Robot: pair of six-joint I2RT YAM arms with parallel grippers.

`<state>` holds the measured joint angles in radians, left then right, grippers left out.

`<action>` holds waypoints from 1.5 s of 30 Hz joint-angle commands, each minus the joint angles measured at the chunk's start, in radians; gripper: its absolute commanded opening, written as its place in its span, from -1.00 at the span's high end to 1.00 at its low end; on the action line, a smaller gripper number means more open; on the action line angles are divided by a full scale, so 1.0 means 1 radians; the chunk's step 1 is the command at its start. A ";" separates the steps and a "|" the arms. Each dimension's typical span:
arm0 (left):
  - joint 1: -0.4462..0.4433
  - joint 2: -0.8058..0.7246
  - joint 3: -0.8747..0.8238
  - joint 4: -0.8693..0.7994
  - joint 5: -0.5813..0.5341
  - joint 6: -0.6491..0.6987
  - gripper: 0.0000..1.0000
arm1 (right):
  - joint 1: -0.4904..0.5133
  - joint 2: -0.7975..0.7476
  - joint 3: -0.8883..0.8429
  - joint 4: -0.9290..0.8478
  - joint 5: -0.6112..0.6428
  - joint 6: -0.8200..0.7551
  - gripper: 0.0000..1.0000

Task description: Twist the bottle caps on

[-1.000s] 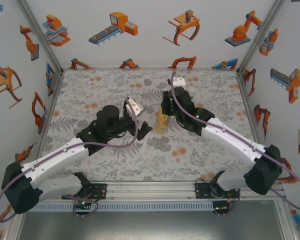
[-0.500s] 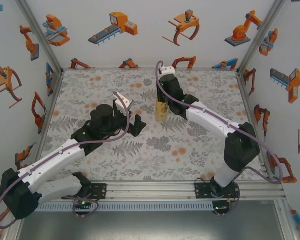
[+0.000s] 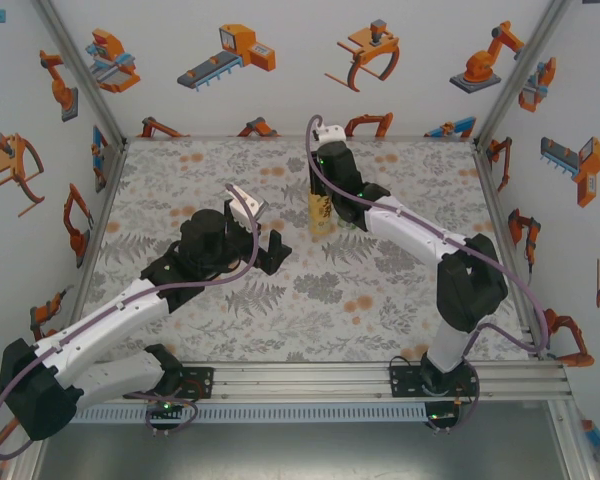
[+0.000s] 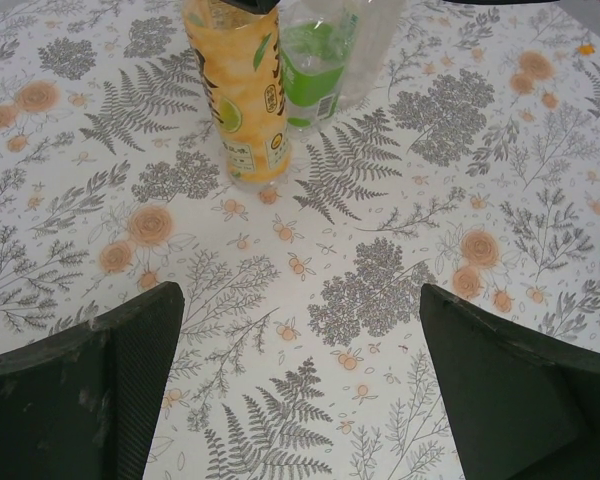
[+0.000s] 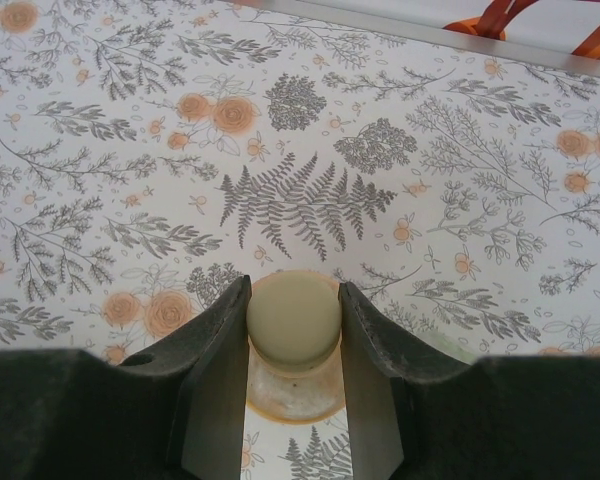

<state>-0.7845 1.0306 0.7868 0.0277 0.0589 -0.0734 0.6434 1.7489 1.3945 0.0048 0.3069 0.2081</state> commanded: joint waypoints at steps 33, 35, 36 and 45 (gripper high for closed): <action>0.003 -0.044 -0.004 -0.010 -0.035 0.011 -0.88 | -0.002 -0.072 -0.024 0.003 -0.052 -0.036 0.26; 0.004 -0.049 -0.008 -0.013 -0.049 0.017 -0.90 | -0.004 -0.076 -0.012 -0.015 -0.048 -0.038 0.19; 0.003 -0.049 -0.007 -0.015 -0.058 0.020 -0.91 | -0.003 -0.078 -0.004 -0.029 -0.049 -0.041 0.15; 0.007 -0.057 0.001 -0.037 -0.080 0.045 -0.92 | -0.003 -0.112 0.016 -0.061 -0.045 -0.059 0.09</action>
<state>-0.7845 0.9958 0.7868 0.0048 -0.0040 -0.0513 0.6434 1.6787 1.3731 -0.0326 0.2611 0.1699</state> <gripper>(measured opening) 0.954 0.457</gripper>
